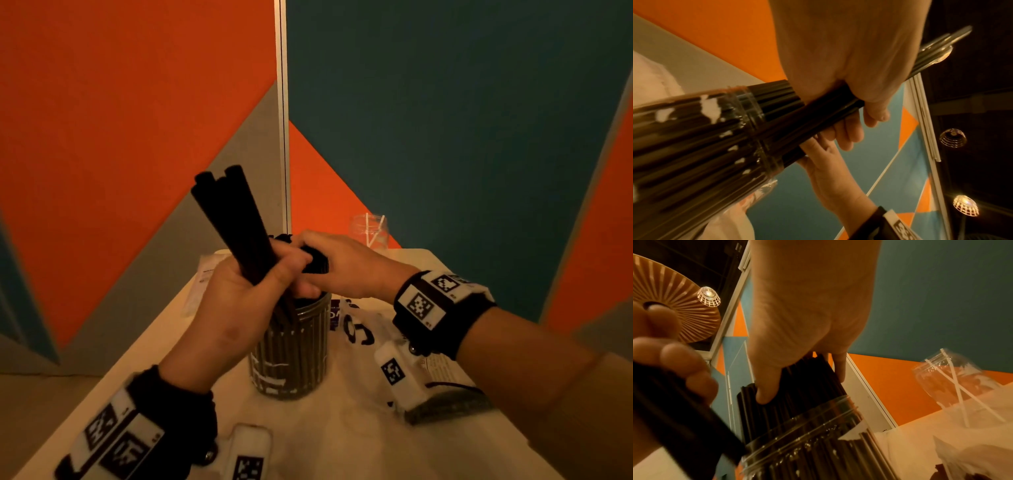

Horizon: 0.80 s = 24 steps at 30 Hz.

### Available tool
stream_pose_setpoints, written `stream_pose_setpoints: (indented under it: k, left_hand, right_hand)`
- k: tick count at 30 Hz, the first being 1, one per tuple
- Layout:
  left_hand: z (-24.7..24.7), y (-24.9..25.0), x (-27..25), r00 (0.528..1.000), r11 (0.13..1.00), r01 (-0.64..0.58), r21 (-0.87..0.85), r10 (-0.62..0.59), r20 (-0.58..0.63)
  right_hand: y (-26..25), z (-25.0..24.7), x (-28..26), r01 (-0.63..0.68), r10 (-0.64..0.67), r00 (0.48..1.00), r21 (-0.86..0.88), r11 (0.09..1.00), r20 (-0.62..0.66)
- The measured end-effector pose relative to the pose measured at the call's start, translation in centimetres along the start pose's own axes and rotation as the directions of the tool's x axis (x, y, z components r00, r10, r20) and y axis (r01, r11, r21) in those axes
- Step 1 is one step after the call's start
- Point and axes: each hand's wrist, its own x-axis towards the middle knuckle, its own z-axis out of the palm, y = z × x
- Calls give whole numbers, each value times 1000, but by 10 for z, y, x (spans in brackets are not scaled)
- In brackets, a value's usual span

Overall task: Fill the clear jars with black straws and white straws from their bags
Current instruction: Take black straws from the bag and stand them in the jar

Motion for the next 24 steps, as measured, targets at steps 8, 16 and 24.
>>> stream_pose_setpoints:
  k: [8,16,24]
  left_hand:
    - [3,-3,18,985,982,-144,120,131,108]
    - [-4,-22,32,956,908,-200,369,99,274]
    - [-14,-29,42,973,922,-133,363,52,223]
  right_hand:
    - [3,-1,2,14,-14,1000,-57,998,6]
    - [13,1,9,-22,27,998,-92,996,55]
    - [2,-5,-5,-44,28,992,127,991,123]
